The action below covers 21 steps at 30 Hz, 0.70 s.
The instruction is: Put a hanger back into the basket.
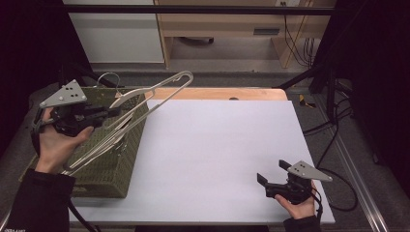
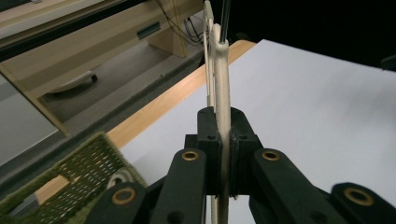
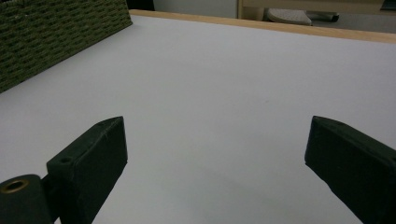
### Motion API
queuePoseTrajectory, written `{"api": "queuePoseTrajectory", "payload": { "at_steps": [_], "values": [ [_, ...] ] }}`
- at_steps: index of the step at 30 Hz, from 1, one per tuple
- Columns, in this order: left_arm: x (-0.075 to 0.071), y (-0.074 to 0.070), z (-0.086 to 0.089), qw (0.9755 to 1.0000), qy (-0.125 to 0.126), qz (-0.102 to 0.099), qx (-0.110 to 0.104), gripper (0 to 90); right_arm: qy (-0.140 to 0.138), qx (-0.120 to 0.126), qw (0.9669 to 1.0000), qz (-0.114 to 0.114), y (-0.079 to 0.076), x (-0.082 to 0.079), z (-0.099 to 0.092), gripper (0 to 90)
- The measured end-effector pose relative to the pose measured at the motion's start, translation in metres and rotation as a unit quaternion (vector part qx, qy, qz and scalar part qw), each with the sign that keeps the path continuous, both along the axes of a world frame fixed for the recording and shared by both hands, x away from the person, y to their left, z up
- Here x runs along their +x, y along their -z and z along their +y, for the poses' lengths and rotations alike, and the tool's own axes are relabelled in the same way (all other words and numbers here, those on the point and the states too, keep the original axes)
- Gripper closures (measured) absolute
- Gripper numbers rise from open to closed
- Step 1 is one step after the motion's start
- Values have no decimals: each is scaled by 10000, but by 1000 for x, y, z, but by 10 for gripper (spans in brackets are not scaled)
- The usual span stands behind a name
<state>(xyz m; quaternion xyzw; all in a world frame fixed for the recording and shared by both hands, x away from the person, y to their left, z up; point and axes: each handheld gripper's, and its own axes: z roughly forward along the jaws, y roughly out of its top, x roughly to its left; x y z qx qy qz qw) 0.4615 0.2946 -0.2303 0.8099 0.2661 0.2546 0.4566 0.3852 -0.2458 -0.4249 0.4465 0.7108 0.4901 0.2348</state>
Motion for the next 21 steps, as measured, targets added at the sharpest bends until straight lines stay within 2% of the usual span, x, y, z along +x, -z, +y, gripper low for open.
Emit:
{"api": "queuePoseTrajectory", "payload": {
  "at_steps": [1, 9, 15, 21],
  "values": [
    [2, 1, 4, 10000, -20, -2, 13, 859, -11, 56, 10000, 26, 0, 0, 0, 64],
    [15, 11, 37, 9998, -213, 10, 66, 859, -35, -17, 10000, 13, 0, 0, 0, 65],
    [18, 19, 55, 9995, -288, 42, 157, 859, -43, -40, 10000, 21, 1, 1, 1, 65],
    [22, 27, 75, 9985, -508, 76, 189, 859, -21, -32, 10000, 37, 1, 1, 1, 66]
  ]
}}
